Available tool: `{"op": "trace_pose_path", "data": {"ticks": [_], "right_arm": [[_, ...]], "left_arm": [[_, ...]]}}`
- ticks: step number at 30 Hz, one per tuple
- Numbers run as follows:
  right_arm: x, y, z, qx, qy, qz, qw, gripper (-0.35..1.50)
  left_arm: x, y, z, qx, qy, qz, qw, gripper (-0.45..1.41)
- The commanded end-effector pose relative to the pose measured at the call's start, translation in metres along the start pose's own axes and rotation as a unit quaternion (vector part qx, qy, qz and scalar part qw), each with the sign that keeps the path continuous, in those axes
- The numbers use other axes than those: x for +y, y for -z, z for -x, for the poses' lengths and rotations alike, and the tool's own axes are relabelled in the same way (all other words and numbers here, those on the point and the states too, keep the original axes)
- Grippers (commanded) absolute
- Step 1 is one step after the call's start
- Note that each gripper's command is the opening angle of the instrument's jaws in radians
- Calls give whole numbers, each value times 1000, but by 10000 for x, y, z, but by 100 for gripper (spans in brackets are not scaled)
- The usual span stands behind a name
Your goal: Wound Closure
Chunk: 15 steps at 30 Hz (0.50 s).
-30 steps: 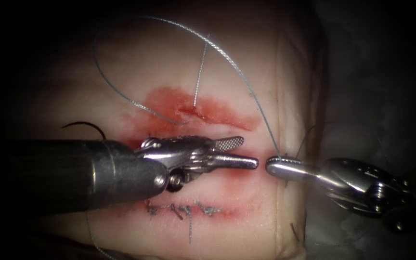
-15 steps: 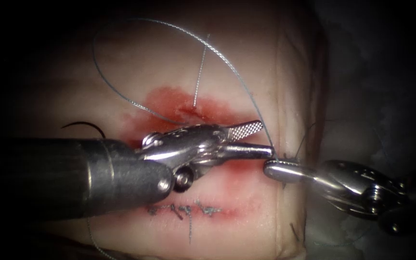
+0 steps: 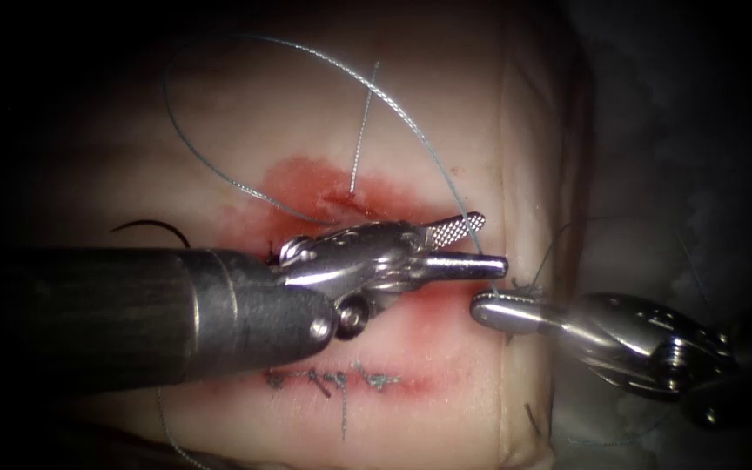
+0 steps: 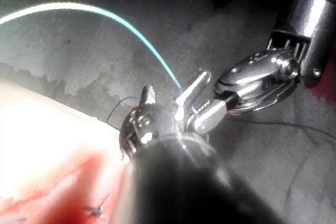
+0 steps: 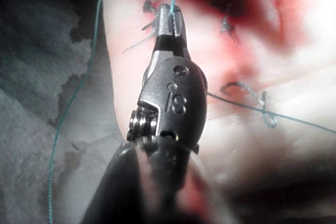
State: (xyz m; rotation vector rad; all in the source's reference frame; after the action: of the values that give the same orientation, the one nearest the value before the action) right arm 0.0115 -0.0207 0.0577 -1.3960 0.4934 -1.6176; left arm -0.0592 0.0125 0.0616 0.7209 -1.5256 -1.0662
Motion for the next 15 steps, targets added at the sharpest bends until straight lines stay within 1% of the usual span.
{"op": "trace_pose_path", "data": {"ticks": [1,2,3,4,6,7,8,9,10,11,12,14,15], "right_arm": [[2,-6,-5,-2,2,2,1000,-35],[2,-7,-5,-3,5,3,1000,-35],[2,-7,-5,-4,6,3,1000,-35],[3,-7,-5,-4,11,3,1000,-35],[3,-7,-5,-4,20,3,1000,-35],[3,-7,-5,-4,26,3,1000,-10],[3,-7,-4,-8,32,5,999,46],[3,-7,-4,-14,32,7,999,81],[4,-5,-3,-23,31,12,999,98],[4,-2,0,-41,34,22,998,111],[5,1,4,-55,32,30,998,118],[6,10,18,-71,38,39,996,128],[7,15,27,-71,41,41,996,128]], "left_arm": [[3,-7,3,-1,6,-1,1000,-45],[2,-7,3,0,32,0,999,-45],[2,-5,3,0,83,1,997,-45],[1,-4,4,3,110,4,994,-45],[1,-4,4,14,115,13,993,-45],[1,-3,4,17,130,14,991,-45],[1,-2,4,19,136,13,990,-45],[1,-1,4,20,136,11,990,-45],[2,1,4,25,139,7,990,-45],[3,4,4,28,142,4,989,-45],[3,7,3,31,153,5,988,-45],[5,17,-4,55,167,22,984,-45],[5,25,-8,70,172,28,982,-45]]}}
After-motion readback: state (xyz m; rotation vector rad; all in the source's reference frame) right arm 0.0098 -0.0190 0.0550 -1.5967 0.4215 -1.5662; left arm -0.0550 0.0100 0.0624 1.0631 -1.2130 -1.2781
